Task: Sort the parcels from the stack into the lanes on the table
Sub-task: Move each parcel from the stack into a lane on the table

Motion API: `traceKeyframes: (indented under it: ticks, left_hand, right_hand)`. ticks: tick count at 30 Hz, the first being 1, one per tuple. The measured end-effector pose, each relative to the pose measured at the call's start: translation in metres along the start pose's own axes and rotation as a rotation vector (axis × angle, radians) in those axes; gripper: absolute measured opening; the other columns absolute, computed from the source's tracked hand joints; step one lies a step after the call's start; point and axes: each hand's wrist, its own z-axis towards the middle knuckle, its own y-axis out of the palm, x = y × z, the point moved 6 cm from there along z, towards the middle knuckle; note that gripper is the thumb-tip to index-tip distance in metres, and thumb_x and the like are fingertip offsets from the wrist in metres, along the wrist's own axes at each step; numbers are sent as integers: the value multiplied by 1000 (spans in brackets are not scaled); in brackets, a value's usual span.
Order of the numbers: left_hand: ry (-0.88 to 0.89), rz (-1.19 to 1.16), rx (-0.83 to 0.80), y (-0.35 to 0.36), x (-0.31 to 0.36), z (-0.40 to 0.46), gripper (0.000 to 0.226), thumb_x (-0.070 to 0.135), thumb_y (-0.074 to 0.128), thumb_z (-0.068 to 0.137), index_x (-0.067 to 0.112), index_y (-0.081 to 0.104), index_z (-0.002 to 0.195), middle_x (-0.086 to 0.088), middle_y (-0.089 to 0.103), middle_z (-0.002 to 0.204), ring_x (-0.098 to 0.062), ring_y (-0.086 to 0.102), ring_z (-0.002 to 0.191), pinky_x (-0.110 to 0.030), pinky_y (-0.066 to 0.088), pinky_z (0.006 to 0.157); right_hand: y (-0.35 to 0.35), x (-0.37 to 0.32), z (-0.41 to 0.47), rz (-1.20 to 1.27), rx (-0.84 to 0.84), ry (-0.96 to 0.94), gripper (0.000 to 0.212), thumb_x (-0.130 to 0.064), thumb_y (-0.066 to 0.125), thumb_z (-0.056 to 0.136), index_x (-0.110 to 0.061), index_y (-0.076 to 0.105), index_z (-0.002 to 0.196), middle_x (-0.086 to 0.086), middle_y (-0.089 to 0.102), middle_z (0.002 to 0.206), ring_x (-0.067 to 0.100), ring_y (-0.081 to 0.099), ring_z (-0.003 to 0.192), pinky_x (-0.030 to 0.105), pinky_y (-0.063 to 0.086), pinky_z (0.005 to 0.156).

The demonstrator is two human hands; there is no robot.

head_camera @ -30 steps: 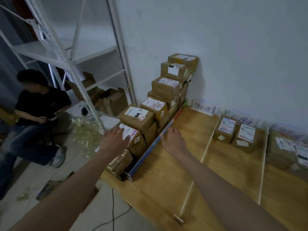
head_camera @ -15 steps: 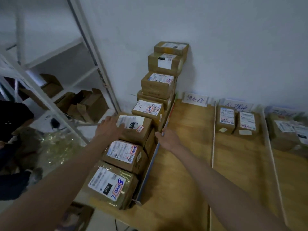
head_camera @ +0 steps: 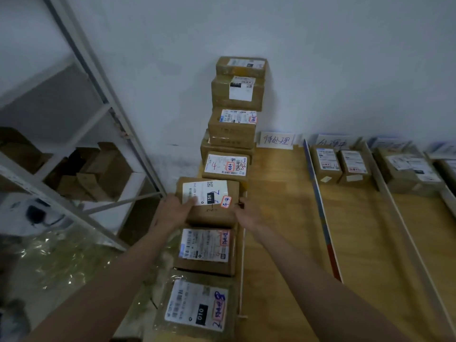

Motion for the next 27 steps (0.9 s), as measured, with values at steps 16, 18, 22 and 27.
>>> traceKeyframes:
  ticks: [16,18,22,27]
  left_hand:
    - [419,98,-260,-41,140,-59,62,48,68,87,16,50,137,-7,55,139,-27,54,122,-34,46,91]
    - [474,107,-289,-32,159,-65,63,46,70,86,18,50,138,-5,53,140,-26,52,124,-36,45,95]
    - [573,111,-289,-1,192,-81,69,53,67,87,17,46,141,-1,53,139,-23,53,123,-36,47,96]
    - [693,267,-253,56,219,-112,76,72,36,91,21,38,149,-7,36,156,-30,41,138,-50,39,109]
  right_hand:
    - [-84,-38,-74,47,11,-77,40,-40,66,93,-11,58,120,4,72,106,22,72,93,34,62,77]
    - [-99,-30,-83,43,18,-47,43,-39,69,90,-7,61,118,10,72,110,24,73,95,39,60,84]
    - [-136,-7,-103,86,129,10,42,-40,66,92,-5,62,115,14,71,107,27,73,94,37,60,84]
    - [-193,38,-149,155,395,103,46,-48,55,97,-6,63,115,12,66,102,20,66,78,31,58,72]
